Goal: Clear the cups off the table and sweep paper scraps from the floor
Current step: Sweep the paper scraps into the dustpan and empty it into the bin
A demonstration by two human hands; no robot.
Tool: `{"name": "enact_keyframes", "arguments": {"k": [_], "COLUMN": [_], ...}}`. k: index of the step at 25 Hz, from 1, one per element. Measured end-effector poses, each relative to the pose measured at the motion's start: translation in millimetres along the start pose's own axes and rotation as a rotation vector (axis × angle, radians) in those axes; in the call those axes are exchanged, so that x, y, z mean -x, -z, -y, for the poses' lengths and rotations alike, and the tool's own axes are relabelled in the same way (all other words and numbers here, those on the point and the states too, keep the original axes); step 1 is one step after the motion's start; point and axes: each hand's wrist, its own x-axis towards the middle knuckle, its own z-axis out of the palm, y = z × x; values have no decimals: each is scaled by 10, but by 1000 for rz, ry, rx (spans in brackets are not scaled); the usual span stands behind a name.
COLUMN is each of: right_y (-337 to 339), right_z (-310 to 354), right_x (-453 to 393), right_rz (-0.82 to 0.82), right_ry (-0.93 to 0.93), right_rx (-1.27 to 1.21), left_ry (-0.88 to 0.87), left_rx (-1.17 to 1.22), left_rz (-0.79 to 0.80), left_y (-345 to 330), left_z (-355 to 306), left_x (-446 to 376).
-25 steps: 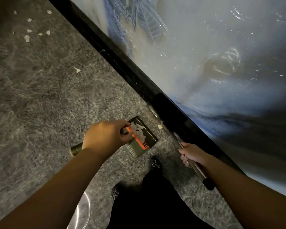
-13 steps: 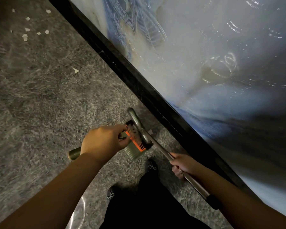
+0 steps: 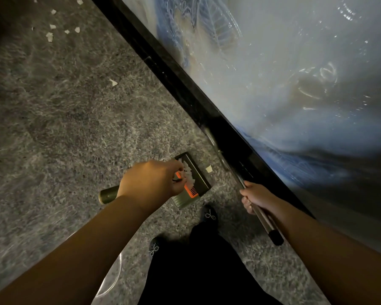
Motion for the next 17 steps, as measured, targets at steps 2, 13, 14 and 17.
{"name": "enact_keyframes", "arguments": {"k": [2,13,14,17], "right_y": [-44,-82,-55,-52], "right_z": [5,60,80,89], "right_x": [-114,208,263,324], "right_rz": [41,350,355,296], "right_ry": [-28,-103,-85,-23], "right_rx": [-11,-263,-243,-95], "left_ry": [12,-14,-14,9], "left_rx": [-7,25,25,-2], "left_rz": [1,-83,-90,-51], "left_y": [20,6,14,28], "left_z": [1,112,118,122], "left_x": [-30,23,18,7]}}
